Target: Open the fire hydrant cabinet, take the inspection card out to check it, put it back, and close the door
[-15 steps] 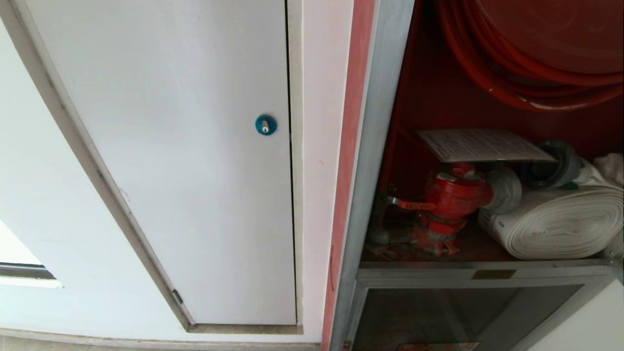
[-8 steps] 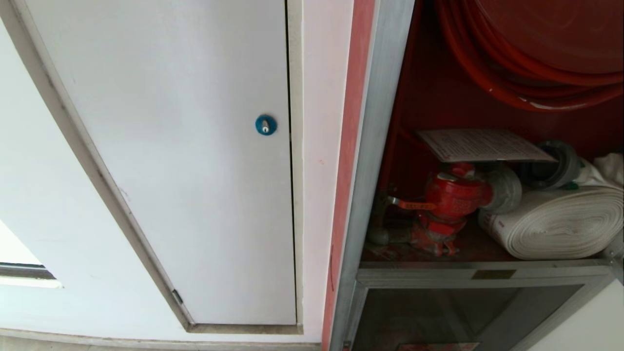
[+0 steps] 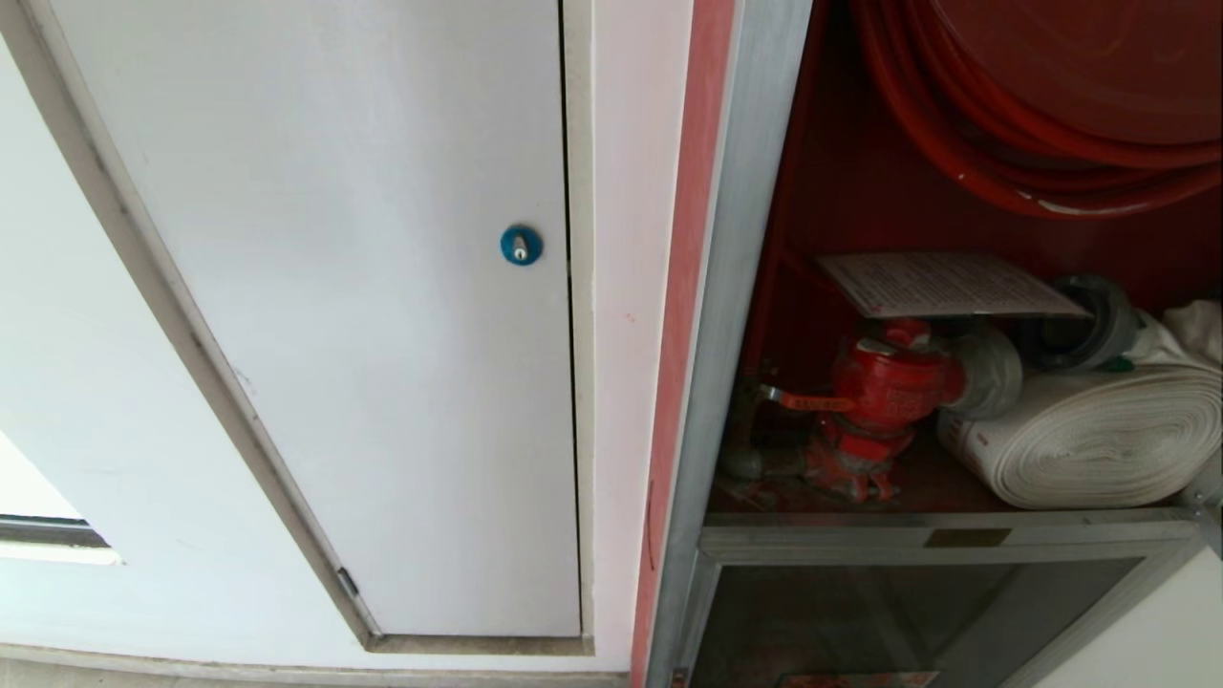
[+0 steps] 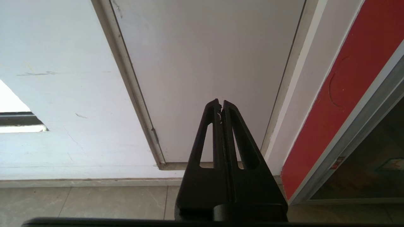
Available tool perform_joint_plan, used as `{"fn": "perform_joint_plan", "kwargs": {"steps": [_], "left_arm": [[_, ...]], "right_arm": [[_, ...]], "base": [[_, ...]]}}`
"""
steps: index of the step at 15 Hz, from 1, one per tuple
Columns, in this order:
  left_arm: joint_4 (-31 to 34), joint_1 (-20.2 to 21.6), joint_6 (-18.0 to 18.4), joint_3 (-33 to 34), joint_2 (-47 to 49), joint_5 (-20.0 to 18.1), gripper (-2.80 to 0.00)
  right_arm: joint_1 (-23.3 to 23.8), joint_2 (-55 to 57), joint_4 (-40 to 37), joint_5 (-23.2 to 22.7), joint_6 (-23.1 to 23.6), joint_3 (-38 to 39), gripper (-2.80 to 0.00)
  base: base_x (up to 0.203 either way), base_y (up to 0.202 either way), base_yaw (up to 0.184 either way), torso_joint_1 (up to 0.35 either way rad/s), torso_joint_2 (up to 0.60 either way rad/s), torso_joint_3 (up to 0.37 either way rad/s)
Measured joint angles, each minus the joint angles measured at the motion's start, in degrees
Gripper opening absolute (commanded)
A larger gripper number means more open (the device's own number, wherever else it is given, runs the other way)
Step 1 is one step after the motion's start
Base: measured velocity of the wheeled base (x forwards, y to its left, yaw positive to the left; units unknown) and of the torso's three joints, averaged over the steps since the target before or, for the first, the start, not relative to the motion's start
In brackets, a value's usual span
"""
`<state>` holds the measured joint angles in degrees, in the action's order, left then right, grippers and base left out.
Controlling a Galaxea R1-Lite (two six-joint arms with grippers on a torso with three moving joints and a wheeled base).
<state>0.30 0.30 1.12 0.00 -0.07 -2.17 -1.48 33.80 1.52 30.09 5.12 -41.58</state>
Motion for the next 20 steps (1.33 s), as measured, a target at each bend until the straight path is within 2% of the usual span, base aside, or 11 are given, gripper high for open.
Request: {"fn": "perform_joint_plan", "kwargs": {"steps": [3, 8, 11, 15, 20], "left_arm": [[-0.01, 0.02, 0.02, 0.0, 0.0, -0.04, -2.8], [-0.01, 0.02, 0.02, 0.0, 0.0, -0.02, -2.8], [-0.01, 0.02, 0.0, 0.0, 0.0, -0.01, -2.8], [0.0, 0.02, 0.02, 0.0, 0.0, -0.02, -2.8], [0.0, 0.01, 0.02, 0.0, 0.0, -0.02, -2.8]], "right_arm": [[0.13, -7.05, -5.96, 2.0, -1.15, 0.77, -2.8], [2.33, -17.21, -13.07, 1.67, -2.26, 1.79, -2.8], [2.46, -22.51, -13.41, -1.94, -2.34, 6.82, -2.8], [2.11, -30.28, -11.64, -10.0, -2.56, 17.78, -2.8], [2.0, -33.5, -3.88, -16.2, -4.88, 30.97, -2.8]], "base": [[0.0, 0.0, 0.0, 0.0, 0.0, 0.0], [0.0, 0.0, 0.0, 0.0, 0.0, 0.0], [0.0, 0.0, 0.0, 0.0, 0.0, 0.0], [0.0, 0.0, 0.0, 0.0, 0.0, 0.0], [0.0, 0.0, 0.0, 0.0, 0.0, 0.0]]}}
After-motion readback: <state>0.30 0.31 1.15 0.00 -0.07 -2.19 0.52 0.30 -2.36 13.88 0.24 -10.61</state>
